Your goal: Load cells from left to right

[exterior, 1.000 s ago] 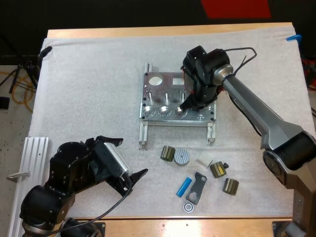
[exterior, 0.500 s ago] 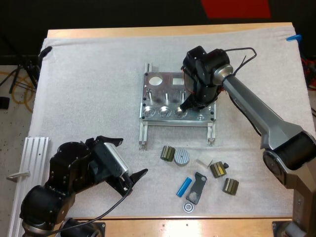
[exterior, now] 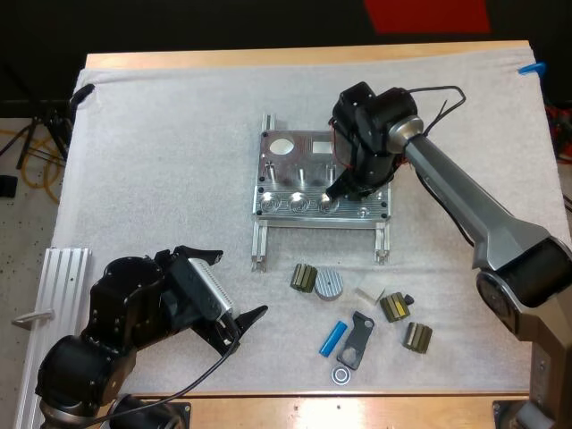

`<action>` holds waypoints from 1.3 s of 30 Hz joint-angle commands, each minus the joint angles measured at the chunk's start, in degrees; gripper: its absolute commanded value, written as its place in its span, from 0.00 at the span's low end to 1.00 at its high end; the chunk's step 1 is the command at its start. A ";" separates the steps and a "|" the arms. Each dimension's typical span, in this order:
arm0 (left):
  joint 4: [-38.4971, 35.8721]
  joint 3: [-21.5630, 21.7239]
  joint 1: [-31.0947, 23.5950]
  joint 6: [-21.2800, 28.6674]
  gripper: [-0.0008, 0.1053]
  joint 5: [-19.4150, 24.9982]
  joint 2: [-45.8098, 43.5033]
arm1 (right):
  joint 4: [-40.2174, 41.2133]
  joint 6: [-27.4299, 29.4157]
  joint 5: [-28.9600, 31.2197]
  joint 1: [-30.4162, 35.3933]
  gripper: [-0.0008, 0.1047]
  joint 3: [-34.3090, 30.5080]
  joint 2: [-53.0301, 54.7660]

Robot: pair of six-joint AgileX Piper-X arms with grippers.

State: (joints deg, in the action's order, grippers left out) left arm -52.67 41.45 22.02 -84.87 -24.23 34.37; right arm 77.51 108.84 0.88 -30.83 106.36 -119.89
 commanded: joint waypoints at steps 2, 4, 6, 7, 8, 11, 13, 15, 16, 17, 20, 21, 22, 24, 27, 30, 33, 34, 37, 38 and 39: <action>-0.12 0.41 -0.02 0.35 0.92 -0.47 -0.34 | 1.04 0.63 0.22 0.86 0.01 0.19 -0.06; -0.12 0.41 -0.02 0.35 0.92 -0.47 -0.34 | 1.14 0.63 -0.29 0.83 0.01 0.19 -0.06; -0.12 0.41 -0.02 0.35 0.92 -0.47 -0.34 | 1.14 0.63 -1.55 0.83 0.01 0.19 -0.06; -0.12 0.41 -0.02 0.35 0.92 -0.47 -0.34 | 1.14 0.63 -1.79 0.83 0.01 0.19 -0.06; -0.12 0.41 -0.02 0.35 0.92 -0.47 -0.34 | 1.14 0.63 -1.79 0.83 0.01 0.19 -0.06; -0.12 0.41 -0.02 0.35 0.92 -0.47 -0.34 | 1.47 0.63 -1.77 0.83 0.01 0.19 -0.06; -0.12 0.41 -0.02 0.35 0.92 -0.47 -0.34 | 1.94 0.63 -2.14 0.83 0.01 0.19 -0.06; -0.12 0.41 -0.02 0.35 0.92 -0.47 -0.34 | 2.04 0.63 -2.25 0.83 0.01 0.19 -0.06; -0.12 0.41 -0.02 0.35 0.92 -0.47 -0.34 | 1.81 0.63 -2.29 0.83 0.01 0.19 -0.06; -0.12 0.41 -0.02 0.35 0.92 -0.47 -0.34 | 1.53 0.63 -2.28 0.83 0.01 0.19 -0.06; -0.12 0.41 -0.02 0.35 0.92 -0.47 -0.34 | 0.56 0.63 -2.28 0.83 0.01 0.19 -0.06; -0.12 0.41 -0.02 0.35 0.92 -0.47 -0.34 | 0.42 0.63 -2.28 0.83 0.01 0.19 -0.06; -0.12 0.41 -0.02 0.35 0.92 -0.47 -0.34 | 0.20 0.63 -2.28 0.83 0.01 0.19 -0.06; -0.12 0.41 -0.02 0.35 0.92 -0.47 -0.34 | -0.04 0.63 -2.28 0.83 0.01 0.19 -0.06; -0.12 0.41 -0.02 0.35 0.92 -0.47 -0.34 | -0.48 0.63 -2.28 0.83 0.01 0.19 -0.06; -0.12 0.41 -0.02 0.35 0.92 -0.47 -0.34 | -0.14 0.63 -2.28 0.83 0.01 0.19 -0.33; -0.12 0.41 -0.02 0.35 0.92 -0.47 -0.34 | 1.02 0.63 -2.01 0.83 0.01 0.19 -0.78; -0.12 0.41 -0.02 0.35 0.92 -0.47 -0.34 | 1.44 0.63 -2.03 0.83 0.01 0.19 -0.91; -0.12 0.41 -0.02 0.35 0.92 -0.47 -0.34 | 1.52 0.63 -2.03 0.83 0.01 0.19 -0.97; -0.12 0.41 -0.02 0.35 0.92 -0.47 -0.34 | 1.52 0.63 -2.03 0.83 0.01 0.19 -0.97; -0.12 0.41 -0.02 0.35 0.92 -0.47 -0.34 | 1.52 0.63 -2.03 0.83 0.01 0.19 -0.97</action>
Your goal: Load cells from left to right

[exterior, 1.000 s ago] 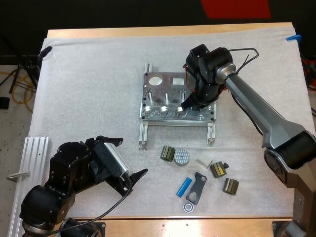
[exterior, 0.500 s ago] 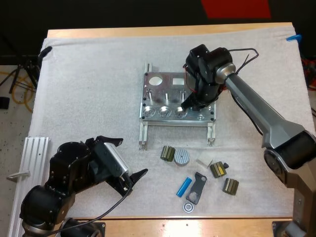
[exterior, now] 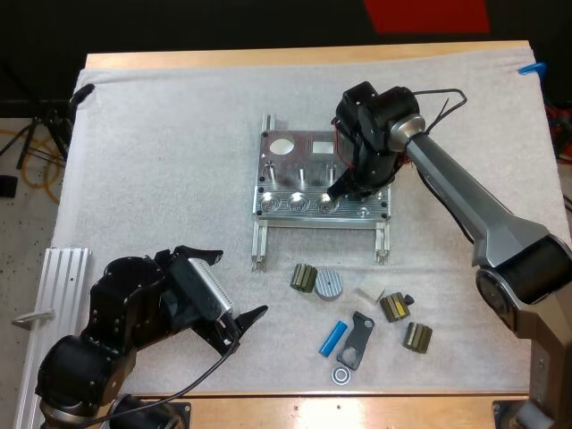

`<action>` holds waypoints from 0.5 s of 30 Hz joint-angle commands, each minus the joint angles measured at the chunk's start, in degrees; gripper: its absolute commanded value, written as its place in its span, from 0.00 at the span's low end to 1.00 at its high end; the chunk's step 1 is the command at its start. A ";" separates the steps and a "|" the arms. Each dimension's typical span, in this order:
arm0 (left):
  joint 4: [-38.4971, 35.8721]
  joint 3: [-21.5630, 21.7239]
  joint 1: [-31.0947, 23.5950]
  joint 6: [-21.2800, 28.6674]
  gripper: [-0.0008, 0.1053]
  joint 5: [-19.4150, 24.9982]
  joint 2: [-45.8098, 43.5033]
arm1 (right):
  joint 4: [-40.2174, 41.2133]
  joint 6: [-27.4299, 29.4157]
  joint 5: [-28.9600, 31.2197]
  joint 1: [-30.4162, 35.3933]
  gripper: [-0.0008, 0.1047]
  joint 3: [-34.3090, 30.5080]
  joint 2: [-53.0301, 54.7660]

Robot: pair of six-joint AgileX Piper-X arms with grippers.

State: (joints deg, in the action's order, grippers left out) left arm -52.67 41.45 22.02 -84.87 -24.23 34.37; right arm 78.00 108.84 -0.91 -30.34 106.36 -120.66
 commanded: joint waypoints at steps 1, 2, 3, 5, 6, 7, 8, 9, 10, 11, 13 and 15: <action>-0.12 0.41 -0.02 0.35 0.92 -0.47 -0.34 | 1.03 0.63 -0.24 0.35 0.01 0.19 -0.20; -0.12 0.41 -0.02 0.35 0.92 -0.47 -0.34 | 1.03 0.63 -0.24 0.35 0.01 0.19 -0.20; 0.03 0.41 -0.02 0.35 0.92 -0.47 -0.34 | 0.68 0.63 -0.24 0.35 0.01 0.19 -0.20; 0.30 0.41 -0.02 0.35 0.92 -0.47 -0.34 | 0.43 0.63 -0.24 0.35 0.01 0.19 -0.46; 0.37 0.41 -0.02 0.35 0.92 -0.47 -0.34 | 0.44 0.63 -0.24 0.35 0.01 0.19 -0.74; 0.33 0.41 -0.02 0.35 0.92 -0.47 -0.34 | 0.44 0.63 -0.24 0.35 0.01 0.19 -1.10; 0.33 0.41 -0.02 0.35 0.92 -0.47 -0.34 | 0.44 0.63 -0.24 0.35 0.01 0.09 -1.27; 0.33 0.41 -0.02 0.35 0.92 -0.47 -0.34 | 0.44 0.38 -0.24 0.35 0.01 0.11 -1.59; 0.33 0.41 -0.02 0.35 0.92 -0.47 -0.34 | 0.44 0.39 -0.24 0.35 0.01 0.11 -1.94; 0.33 0.41 -0.02 0.35 0.92 -0.47 -0.34 | 0.44 0.39 -0.24 0.35 0.01 0.11 -2.07; 0.33 0.41 -0.02 0.35 0.92 -0.47 -0.34 | 0.20 0.39 -0.24 0.35 0.01 0.11 -2.10; 0.33 0.41 -0.02 0.35 0.92 -0.47 -0.34 | -0.38 0.36 -0.24 0.35 0.01 0.11 -2.10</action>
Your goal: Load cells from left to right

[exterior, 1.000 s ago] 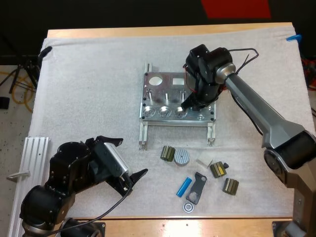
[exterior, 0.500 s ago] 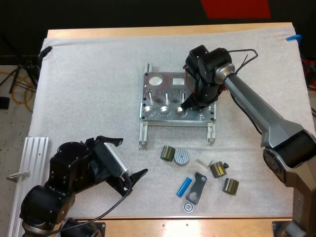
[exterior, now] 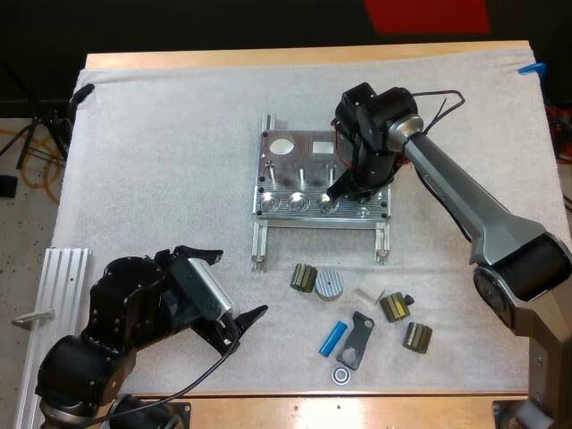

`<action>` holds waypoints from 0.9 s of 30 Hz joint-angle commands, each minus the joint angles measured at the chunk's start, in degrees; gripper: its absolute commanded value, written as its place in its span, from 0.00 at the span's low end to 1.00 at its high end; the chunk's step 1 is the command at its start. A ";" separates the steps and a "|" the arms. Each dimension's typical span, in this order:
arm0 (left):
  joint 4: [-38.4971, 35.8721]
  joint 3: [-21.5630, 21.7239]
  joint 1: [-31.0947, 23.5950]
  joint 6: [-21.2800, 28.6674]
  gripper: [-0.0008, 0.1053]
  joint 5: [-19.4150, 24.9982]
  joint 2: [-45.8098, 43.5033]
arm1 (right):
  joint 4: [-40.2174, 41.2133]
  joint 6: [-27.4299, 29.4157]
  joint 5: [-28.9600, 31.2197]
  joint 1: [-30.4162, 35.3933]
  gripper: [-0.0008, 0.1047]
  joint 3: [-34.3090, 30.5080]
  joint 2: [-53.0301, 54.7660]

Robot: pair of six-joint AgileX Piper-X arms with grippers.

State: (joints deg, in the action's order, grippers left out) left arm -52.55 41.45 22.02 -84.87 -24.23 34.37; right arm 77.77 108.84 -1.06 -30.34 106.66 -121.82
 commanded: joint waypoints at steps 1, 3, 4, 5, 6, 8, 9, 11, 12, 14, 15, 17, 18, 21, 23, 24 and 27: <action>0.21 0.41 -0.02 0.35 0.92 -0.47 -0.34 | -0.40 0.19 -0.10 0.35 0.01 -0.01 -0.94; 0.21 0.41 -0.02 0.35 0.92 -0.47 -0.34 | -0.54 -0.26 -0.10 0.35 0.01 -0.02 -0.94; 0.21 0.41 -0.02 0.35 0.92 -0.47 -0.34 | -0.50 -0.54 -0.10 0.35 0.02 -0.02 -0.94; 0.21 0.41 -0.02 0.35 0.92 -0.47 -0.34 | -0.50 -0.67 -0.10 0.35 0.04 -0.02 -0.94; 0.21 0.41 -0.02 0.35 0.92 -0.47 -0.34 | -0.50 -0.67 -0.10 0.35 0.09 -0.02 -0.94; 0.21 0.41 -0.02 0.68 0.92 -0.47 -0.34 | -0.50 -0.66 -0.10 0.35 0.24 -0.02 -0.94; 0.21 0.41 -0.02 0.92 0.92 -0.47 -0.34 | -0.50 -0.66 -0.10 0.35 0.36 -0.02 -0.77; 0.21 0.41 -0.02 1.24 0.92 -0.47 -0.34 | -0.50 -0.66 -0.10 0.35 0.54 0.11 -0.60; 0.21 0.41 -0.02 1.33 0.92 -0.47 -0.34 | -0.50 -0.66 -0.44 0.35 0.64 0.16 -0.41; 0.21 0.41 -0.02 1.34 0.92 -0.47 -0.34 | -0.50 -0.66 -1.44 0.35 0.67 0.15 0.14; 0.21 0.41 -0.02 1.34 0.92 -0.47 -0.34 | -0.68 -0.66 -2.11 0.35 0.66 0.15 0.55; 0.21 0.41 -0.02 1.34 0.92 -0.47 -0.34 | -1.00 -0.66 -3.35 0.35 0.64 0.15 1.26; 0.21 0.41 -0.02 1.34 0.92 -0.47 -0.34 | -1.39 -0.66 -4.23 0.35 0.63 0.15 1.87; 0.21 0.41 -0.02 1.41 0.92 -0.47 -0.34 | -2.01 -0.66 -5.40 0.35 0.62 0.15 3.22; 0.21 0.41 -0.02 1.41 0.92 -0.47 -0.34 | -1.90 -0.66 -5.69 0.35 0.62 0.15 4.12; 0.21 0.41 -0.02 1.41 0.92 -0.47 -0.34 | -1.87 -0.66 -5.68 0.35 0.62 0.15 4.61; 0.21 0.41 -0.02 1.65 0.92 -0.47 -0.34 | -1.87 -0.66 -5.68 0.35 0.62 0.15 6.56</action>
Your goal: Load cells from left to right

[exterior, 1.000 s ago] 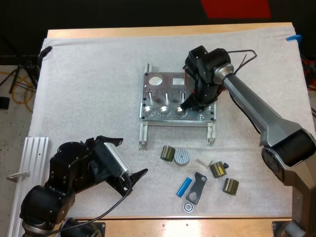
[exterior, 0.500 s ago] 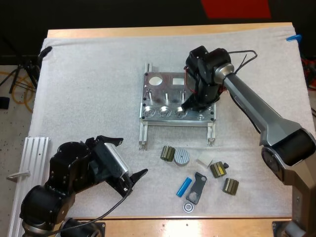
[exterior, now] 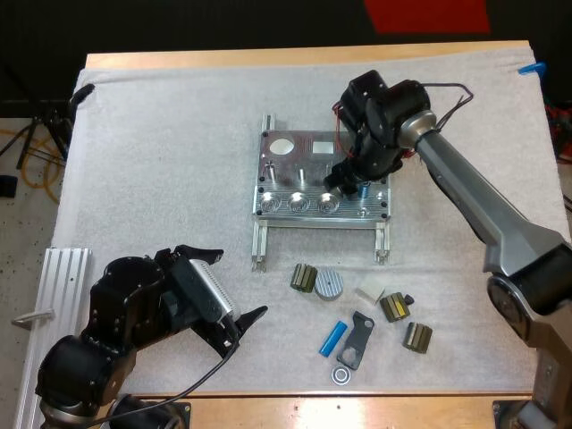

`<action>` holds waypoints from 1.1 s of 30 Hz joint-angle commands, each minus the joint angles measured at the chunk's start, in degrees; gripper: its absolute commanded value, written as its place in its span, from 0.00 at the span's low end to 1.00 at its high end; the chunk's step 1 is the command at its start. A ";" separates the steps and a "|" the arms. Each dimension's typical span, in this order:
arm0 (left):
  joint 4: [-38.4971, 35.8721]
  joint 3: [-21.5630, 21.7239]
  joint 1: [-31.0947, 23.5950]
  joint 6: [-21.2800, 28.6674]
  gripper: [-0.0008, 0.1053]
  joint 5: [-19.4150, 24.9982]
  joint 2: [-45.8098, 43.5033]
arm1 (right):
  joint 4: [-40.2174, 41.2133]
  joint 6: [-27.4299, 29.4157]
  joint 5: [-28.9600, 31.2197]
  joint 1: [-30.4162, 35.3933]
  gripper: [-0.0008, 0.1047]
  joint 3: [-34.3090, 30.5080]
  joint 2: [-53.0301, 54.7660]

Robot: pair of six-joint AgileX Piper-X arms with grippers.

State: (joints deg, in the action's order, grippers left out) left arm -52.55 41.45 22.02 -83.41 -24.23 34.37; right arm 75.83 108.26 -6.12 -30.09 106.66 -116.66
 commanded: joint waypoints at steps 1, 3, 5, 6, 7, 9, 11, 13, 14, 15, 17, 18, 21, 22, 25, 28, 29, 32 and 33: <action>0.21 0.41 -0.02 0.18 0.92 -0.47 -0.34 | 0.07 -0.09 -0.62 0.10 0.62 0.15 2.51; 0.21 0.41 -0.02 0.18 0.92 -0.47 -0.34 | 0.07 -0.09 -0.98 0.10 0.62 0.15 4.43; 0.35 0.41 -0.02 0.18 0.92 -0.47 -0.34 | 0.07 0.05 -1.31 0.10 0.62 0.15 6.67; 0.35 0.41 -0.02 0.18 0.92 -0.47 -0.34 | 0.07 0.36 -1.90 0.10 0.62 0.15 8.02; 0.47 0.41 -0.02 0.18 0.92 -0.47 -0.34 | -0.05 0.94 -2.26 0.10 0.62 0.15 9.69; 0.89 0.41 -0.02 -0.34 0.92 -0.47 -0.34 | -0.05 1.34 -2.32 0.10 0.62 0.15 12.08; 1.16 0.41 -0.02 -1.19 0.92 -0.94 -0.34 | -0.05 1.70 -2.32 0.10 0.62 0.15 14.81; 1.66 0.41 -0.02 -1.18 0.92 -1.57 -0.34 | -0.05 2.03 -2.75 0.10 0.62 0.02 18.25; 1.77 0.41 -0.02 -1.18 0.92 -1.72 -0.34 | -0.05 2.66 -3.45 0.10 0.62 -0.08 19.20; 2.12 0.41 -0.02 -1.18 0.92 -1.77 -0.34 | -0.05 3.20 -5.19 0.10 0.62 -0.16 21.06; 2.18 0.41 -0.02 -1.69 0.92 -2.17 -0.34 | -0.05 3.49 -7.29 0.10 0.62 -0.14 23.35; 2.28 0.41 -0.02 -1.67 0.92 -3.71 -0.34 | 0.37 3.49 -8.30 0.10 0.62 -0.14 25.77; 2.30 0.41 -0.02 -2.58 0.92 -7.98 -0.34 | 3.44 3.49 -7.91 0.10 0.62 -0.14 28.97; 2.46 0.41 -0.02 -3.58 0.92 -8.59 -0.34 | 5.21 3.49 -7.93 0.10 0.62 -0.14 30.22; 2.75 0.41 -0.02 -5.21 0.92 -8.62 -0.34 | 8.41 3.49 -7.82 -0.76 0.62 -0.25 33.09; 2.75 0.41 -0.02 -5.31 0.92 -8.62 -0.34 | 8.98 3.14 -6.52 -3.24 0.62 -2.61 36.74; 2.75 0.41 -0.02 -5.34 0.92 -8.62 -0.34 | 8.83 2.79 -6.01 -4.03 0.62 -3.52 37.27; 2.75 0.41 0.63 -5.47 0.92 -8.62 -0.34 | 8.85 -0.21 -1.61 -7.99 0.62 -8.87 41.25; 2.75 0.55 1.26 -5.71 0.92 -8.62 -0.34 | 8.49 -1.67 -0.17 -9.74 0.62 -11.51 42.94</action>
State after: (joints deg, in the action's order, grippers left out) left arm -50.40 41.45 22.79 -88.44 -31.97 34.37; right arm 83.75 107.44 -7.49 -39.21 95.99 -74.69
